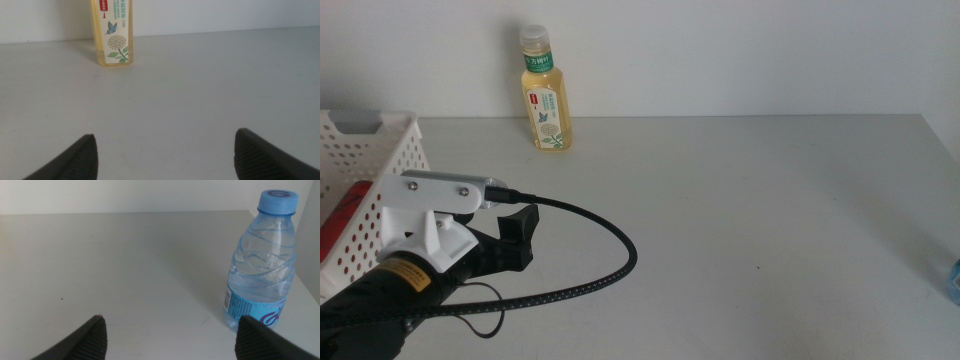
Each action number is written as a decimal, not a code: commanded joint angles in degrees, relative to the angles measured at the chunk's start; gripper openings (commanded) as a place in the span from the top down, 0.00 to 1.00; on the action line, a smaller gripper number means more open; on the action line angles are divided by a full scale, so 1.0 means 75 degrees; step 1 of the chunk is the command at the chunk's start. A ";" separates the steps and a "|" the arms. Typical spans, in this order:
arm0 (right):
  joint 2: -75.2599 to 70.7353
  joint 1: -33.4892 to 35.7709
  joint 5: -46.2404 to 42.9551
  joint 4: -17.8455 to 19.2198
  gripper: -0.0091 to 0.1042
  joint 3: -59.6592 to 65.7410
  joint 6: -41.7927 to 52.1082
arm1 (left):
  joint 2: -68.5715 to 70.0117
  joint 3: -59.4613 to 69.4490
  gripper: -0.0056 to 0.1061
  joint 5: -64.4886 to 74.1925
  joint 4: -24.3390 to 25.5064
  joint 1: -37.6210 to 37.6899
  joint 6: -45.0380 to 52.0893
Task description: Use arms to grab the bottles and put them into the dustbin to the left of the table.
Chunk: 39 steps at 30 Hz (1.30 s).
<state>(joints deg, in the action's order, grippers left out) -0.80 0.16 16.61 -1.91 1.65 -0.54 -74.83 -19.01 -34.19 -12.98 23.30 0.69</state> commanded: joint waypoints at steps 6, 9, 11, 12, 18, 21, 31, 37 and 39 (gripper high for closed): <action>-0.0164 -0.0056 -0.0540 0.0055 0.34 -0.0076 0.0072 | -0.0505 -0.1250 0.11 -0.0163 -0.1067 -0.0014 0.1348; -0.0164 -0.0056 -0.0540 0.0055 0.34 -0.0076 0.0072 | -0.0998 -0.1744 0.11 -0.0311 -0.1251 -0.0014 0.1882; -0.0164 -0.0056 -0.0540 0.0055 0.34 -0.0076 0.0072 | -0.1316 -0.2049 0.11 -0.0417 -0.1251 -0.0014 0.2055; -0.0164 -0.0056 -0.0540 0.0055 0.34 -0.0076 0.0072 | -0.1491 -0.2243 0.11 -0.0417 -0.1272 -0.0014 0.2109; -0.0164 -0.0056 -0.0540 0.0055 0.34 -0.0076 0.0072 | -0.2522 -0.3362 0.13 -0.0272 -0.1021 -0.0369 0.2157; -0.0164 -0.0056 -0.0540 0.0055 0.34 -0.0076 0.0072 | -0.2959 -0.3868 0.13 -0.0272 -0.0722 -0.0572 0.2157; -0.0164 -0.0056 -0.0540 0.0055 0.34 -0.0076 0.0072 | -0.4145 -0.5302 0.13 -0.0314 -0.0475 -0.0987 0.2149; -0.0164 -0.0056 -0.0540 0.0055 0.34 -0.0076 0.0072 | -0.4827 -0.5991 0.13 -0.0638 -0.0518 -0.0987 0.2149; -0.0164 -0.0056 -0.0540 0.0055 0.34 -0.0076 0.0072 | -0.4999 -0.6158 0.13 -0.0675 -0.0568 -0.0987 0.2149</action>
<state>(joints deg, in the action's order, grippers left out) -0.80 0.16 16.61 -1.91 1.65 -0.54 -114.43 -62.68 -34.35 -16.95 15.93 17.21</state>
